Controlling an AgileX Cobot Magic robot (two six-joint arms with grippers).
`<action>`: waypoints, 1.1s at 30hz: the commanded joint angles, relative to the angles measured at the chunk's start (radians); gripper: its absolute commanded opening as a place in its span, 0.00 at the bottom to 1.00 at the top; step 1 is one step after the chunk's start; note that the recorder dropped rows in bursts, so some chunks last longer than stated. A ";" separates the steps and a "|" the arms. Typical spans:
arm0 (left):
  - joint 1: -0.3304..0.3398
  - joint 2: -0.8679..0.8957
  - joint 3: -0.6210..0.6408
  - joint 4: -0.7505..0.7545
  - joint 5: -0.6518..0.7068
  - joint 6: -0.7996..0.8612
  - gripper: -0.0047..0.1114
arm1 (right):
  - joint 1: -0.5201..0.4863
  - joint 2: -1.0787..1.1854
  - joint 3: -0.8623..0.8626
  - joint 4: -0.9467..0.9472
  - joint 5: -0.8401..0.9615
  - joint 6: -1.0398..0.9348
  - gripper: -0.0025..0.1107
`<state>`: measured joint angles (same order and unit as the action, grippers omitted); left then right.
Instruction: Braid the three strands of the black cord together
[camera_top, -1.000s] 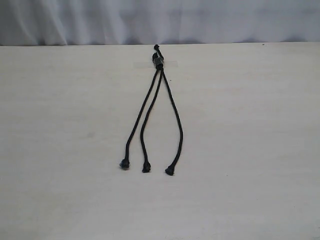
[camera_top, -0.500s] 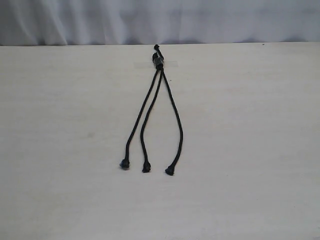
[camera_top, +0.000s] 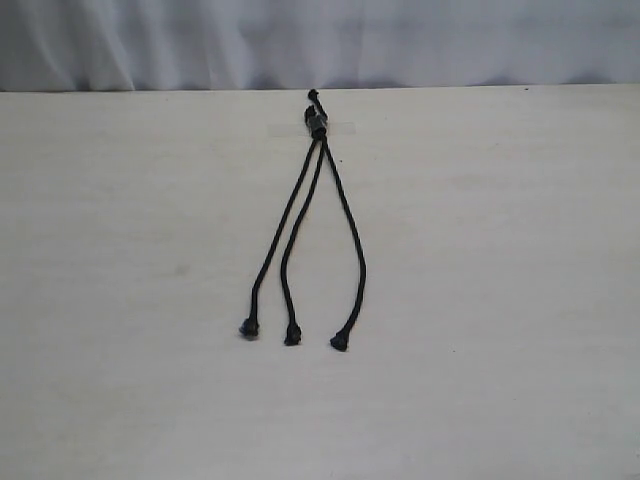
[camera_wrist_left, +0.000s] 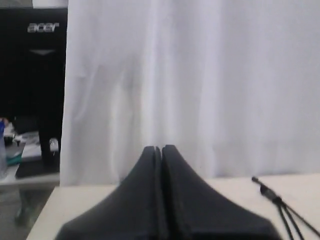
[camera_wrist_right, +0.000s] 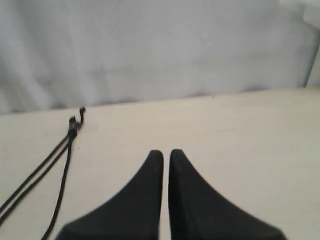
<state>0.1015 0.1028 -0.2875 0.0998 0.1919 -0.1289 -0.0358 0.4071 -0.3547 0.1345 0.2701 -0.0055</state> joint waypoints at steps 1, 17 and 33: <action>-0.009 0.189 -0.145 0.068 0.291 -0.010 0.04 | -0.007 0.240 -0.154 -0.002 0.155 -0.009 0.06; -0.009 0.859 -0.256 -0.225 0.487 0.092 0.04 | 0.036 0.722 -0.270 0.305 0.282 -0.117 0.06; -0.009 0.915 -0.298 -0.297 0.648 0.207 0.04 | 0.701 1.303 -0.672 0.107 0.268 0.061 0.06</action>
<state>0.1008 1.0188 -0.5693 -0.2241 0.8043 0.0748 0.5969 1.6105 -0.9441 0.3623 0.5288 -0.0384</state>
